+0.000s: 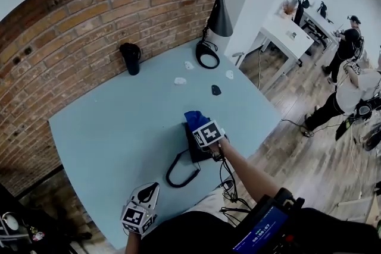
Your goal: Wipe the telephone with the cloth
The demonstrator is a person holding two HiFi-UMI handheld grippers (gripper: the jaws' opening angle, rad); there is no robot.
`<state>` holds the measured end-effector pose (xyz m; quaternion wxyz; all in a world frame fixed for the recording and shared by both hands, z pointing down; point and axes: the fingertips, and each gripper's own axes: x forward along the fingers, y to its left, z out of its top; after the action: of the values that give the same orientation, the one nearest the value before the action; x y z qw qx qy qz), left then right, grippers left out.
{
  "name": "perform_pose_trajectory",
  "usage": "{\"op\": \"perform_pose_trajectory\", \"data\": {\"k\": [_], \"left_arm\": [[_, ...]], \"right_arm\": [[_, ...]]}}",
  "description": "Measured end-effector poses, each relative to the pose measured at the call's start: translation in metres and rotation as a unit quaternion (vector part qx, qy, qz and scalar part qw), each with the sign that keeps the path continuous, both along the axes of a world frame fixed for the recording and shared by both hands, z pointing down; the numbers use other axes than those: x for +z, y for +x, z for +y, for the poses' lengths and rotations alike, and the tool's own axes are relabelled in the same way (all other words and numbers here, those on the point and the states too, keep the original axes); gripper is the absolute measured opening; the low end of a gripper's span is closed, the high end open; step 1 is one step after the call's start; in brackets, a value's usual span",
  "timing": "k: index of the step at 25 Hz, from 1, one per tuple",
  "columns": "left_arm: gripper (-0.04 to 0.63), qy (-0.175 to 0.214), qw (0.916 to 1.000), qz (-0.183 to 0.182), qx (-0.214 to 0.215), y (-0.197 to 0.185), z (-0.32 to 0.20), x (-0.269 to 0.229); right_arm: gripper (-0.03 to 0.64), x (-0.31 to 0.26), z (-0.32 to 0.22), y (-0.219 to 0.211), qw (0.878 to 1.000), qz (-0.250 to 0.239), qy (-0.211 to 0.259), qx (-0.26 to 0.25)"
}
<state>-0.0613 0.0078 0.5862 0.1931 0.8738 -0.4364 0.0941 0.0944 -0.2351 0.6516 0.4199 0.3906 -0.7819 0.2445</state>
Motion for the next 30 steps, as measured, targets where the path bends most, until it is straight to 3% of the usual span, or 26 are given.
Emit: {"op": "perform_pose_trajectory", "data": {"k": [3,10,18,30], "left_arm": [[0.02,0.014,0.9999,-0.003,0.004,0.004,0.0,-0.002],[0.02,-0.001,1.0,0.001,0.002,0.001,0.003,0.001],[0.02,0.002,0.9999,0.002,0.014,0.008,0.003,0.001],[0.02,0.007,0.9999,0.005,0.013,0.007,0.002,0.003]], "right_arm": [[0.186,0.002,0.003,0.002,1.0,-0.01,-0.003,0.009],[0.187,0.007,0.011,0.004,0.998,-0.038,-0.031,0.03],[0.186,0.014,0.022,0.005,0.999,-0.013,-0.006,0.029],[0.186,0.024,0.043,0.006,0.999,-0.025,-0.023,0.041]]}}
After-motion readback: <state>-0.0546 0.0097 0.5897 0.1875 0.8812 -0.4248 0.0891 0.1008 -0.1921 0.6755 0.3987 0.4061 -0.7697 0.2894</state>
